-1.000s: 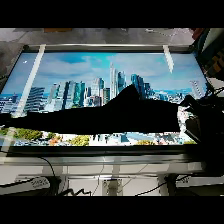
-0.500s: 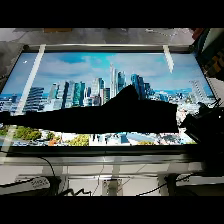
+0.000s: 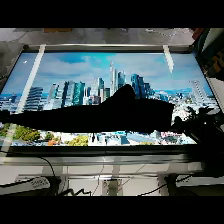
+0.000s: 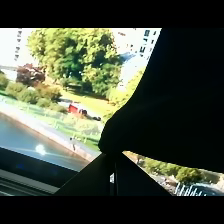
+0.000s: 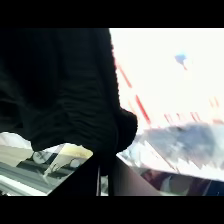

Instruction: Fold the clothes and pants, and hang the long-sleeved shirts on hangers.

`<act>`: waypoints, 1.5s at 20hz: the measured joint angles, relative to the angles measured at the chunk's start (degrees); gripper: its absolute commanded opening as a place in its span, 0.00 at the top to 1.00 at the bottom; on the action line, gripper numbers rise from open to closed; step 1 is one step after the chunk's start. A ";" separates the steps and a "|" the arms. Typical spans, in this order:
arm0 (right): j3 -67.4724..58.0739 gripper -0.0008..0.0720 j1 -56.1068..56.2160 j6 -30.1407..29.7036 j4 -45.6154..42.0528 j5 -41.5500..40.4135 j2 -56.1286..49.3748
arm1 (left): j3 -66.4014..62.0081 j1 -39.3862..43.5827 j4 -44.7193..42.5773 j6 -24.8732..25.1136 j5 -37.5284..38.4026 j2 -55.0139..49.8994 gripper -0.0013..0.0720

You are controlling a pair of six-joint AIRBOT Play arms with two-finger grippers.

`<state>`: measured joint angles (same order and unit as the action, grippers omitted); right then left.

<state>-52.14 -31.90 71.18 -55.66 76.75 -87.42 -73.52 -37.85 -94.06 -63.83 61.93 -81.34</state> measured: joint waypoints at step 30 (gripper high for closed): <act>-0.76 0.95 1.22 -3.98 -23.06 15.80 28.92 | -0.48 -6.86 4.39 17.99 15.93 0.42 0.97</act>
<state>-52.90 -30.68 67.20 -78.72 92.55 -58.50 -74.00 -44.71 -89.67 -45.84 77.87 -80.93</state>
